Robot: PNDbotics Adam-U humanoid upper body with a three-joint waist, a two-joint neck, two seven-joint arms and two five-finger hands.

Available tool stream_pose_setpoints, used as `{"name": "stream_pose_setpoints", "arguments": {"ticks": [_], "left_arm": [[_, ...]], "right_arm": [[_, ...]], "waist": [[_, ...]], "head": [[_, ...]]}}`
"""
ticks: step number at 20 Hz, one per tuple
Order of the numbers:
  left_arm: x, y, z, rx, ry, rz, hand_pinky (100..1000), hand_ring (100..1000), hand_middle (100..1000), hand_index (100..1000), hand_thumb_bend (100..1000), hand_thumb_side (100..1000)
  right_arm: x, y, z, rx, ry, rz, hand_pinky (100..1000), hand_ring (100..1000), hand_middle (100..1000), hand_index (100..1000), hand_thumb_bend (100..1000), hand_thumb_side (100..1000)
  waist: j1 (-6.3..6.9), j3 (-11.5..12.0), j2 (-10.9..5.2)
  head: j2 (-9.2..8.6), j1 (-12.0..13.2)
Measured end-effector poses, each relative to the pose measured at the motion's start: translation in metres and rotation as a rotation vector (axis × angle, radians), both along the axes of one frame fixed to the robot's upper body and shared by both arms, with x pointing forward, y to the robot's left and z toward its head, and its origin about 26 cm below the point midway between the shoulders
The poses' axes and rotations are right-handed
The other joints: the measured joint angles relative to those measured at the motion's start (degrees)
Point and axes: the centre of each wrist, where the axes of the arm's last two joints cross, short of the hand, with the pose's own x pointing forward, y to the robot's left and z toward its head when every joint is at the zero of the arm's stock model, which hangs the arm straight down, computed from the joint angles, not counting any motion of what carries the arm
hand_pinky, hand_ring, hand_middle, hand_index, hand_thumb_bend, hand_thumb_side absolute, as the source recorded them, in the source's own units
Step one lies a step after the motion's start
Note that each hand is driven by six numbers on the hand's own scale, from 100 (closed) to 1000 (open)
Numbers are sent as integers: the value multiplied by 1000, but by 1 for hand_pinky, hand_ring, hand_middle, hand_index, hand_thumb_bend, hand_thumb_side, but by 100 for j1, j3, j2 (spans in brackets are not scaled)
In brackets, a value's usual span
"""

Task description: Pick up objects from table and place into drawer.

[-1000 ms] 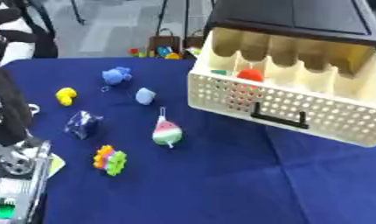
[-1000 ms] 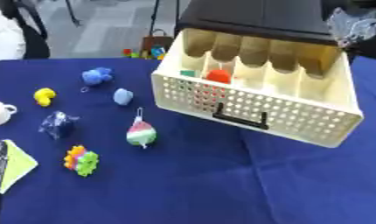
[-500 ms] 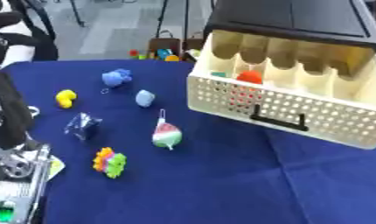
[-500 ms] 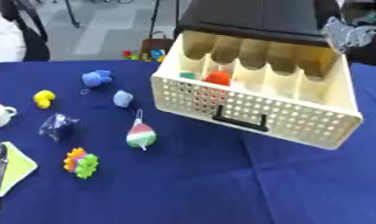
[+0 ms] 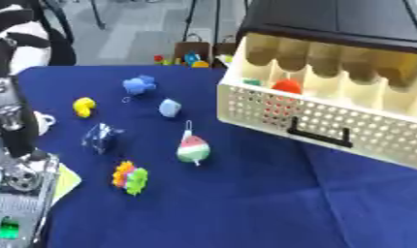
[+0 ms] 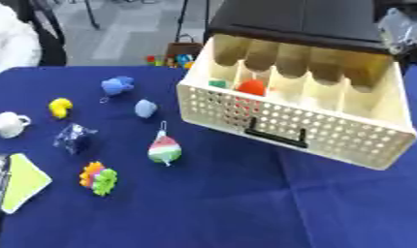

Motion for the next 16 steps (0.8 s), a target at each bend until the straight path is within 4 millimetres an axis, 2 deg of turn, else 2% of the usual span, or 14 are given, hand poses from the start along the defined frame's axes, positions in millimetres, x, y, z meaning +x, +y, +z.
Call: {"name": "stream_pose_setpoints", "arguments": {"ticks": [5, 7, 9, 12, 16], "left_arm": [[-1, 22, 22, 230, 131, 290, 553, 746, 775, 921, 404, 703], [-3, 30, 29, 329, 210, 375, 562, 759, 783, 924, 367, 718], [-4, 37, 36, 427, 298, 438, 569, 763, 791, 929, 315, 744], [-7, 47, 46, 573, 435, 505, 578, 764, 794, 933, 284, 763], [-11, 58, 58, 728, 589, 543, 593, 771, 806, 946, 286, 778]], "right_arm": [[0, -7, -6, 129, -79, 31, 100, 548, 277, 796, 111, 833], [1, -9, -9, 172, -107, 40, 100, 545, 297, 792, 109, 821], [1, -11, -12, 205, -133, 46, 100, 541, 313, 788, 108, 811], [1, -14, -15, 253, -171, 58, 100, 536, 334, 780, 112, 800], [1, -17, -19, 313, -218, 78, 100, 533, 353, 776, 114, 793]], "waist": [[82, -11, -2], [107, -33, -2], [136, -34, 1], [177, -45, 17], [210, -73, 36]], "head": [[0, 155], [1, 187], [4, 196], [11, 196], [19, 196]]}}
